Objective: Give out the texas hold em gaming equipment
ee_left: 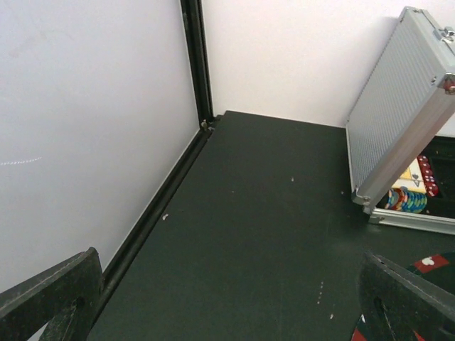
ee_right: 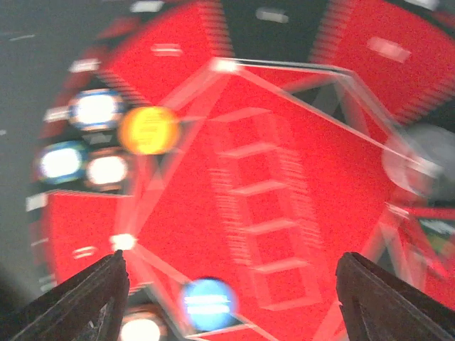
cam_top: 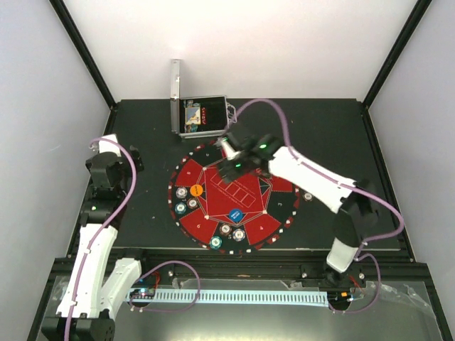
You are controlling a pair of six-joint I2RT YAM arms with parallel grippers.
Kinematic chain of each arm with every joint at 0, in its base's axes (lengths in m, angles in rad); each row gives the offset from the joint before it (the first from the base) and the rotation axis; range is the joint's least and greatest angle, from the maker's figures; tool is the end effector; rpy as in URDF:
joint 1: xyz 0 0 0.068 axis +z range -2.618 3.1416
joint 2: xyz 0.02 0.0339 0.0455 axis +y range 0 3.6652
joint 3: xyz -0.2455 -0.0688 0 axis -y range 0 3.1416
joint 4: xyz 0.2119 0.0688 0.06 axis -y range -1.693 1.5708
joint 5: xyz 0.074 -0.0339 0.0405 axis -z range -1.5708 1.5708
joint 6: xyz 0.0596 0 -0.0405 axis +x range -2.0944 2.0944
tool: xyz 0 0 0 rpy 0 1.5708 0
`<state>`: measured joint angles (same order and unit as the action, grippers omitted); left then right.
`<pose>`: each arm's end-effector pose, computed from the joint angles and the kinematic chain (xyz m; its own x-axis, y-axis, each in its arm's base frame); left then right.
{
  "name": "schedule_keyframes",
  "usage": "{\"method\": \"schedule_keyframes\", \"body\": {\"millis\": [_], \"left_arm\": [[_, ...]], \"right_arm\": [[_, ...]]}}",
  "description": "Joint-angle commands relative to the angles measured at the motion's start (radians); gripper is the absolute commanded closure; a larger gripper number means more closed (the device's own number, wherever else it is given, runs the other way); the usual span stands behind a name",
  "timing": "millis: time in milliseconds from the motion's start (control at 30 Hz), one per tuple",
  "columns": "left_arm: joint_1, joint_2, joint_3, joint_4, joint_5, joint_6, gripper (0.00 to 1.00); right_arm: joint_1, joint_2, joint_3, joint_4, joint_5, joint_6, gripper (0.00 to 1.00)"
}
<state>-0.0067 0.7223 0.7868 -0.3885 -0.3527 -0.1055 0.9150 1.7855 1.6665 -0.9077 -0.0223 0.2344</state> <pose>0.1667 0.0195 0.3080 -0.2828 -0.0969 -0.9543 -0.3529 0.9356 0.0095 0.2178 0.2853 0.2735 -0.6931 -0.5201 -0.4991 -0.6564 0.7416 0.1388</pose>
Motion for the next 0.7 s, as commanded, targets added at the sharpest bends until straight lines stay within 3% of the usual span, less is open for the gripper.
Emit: {"method": "schedule_keyframes", "body": {"millis": [0,133,233,667], "left_arm": [[-0.004,0.003,0.014,0.019,0.039,0.013,0.01],[-0.006,0.01,0.012,0.021,0.05,0.012,0.01],[-0.007,0.017,0.014,0.019,0.055,0.012,0.01],[-0.008,0.031,0.014,0.02,0.059,0.012,0.01]], "right_arm": [[-0.27,-0.106,-0.234,0.059,0.102,0.079,0.19],[-0.519,-0.115,-0.363,0.12,0.119,0.065,0.19],[-0.614,-0.055,-0.364,0.142,0.145,0.046,0.19],[-0.731,0.201,-0.205,0.155,0.117,0.019,0.27]]}}
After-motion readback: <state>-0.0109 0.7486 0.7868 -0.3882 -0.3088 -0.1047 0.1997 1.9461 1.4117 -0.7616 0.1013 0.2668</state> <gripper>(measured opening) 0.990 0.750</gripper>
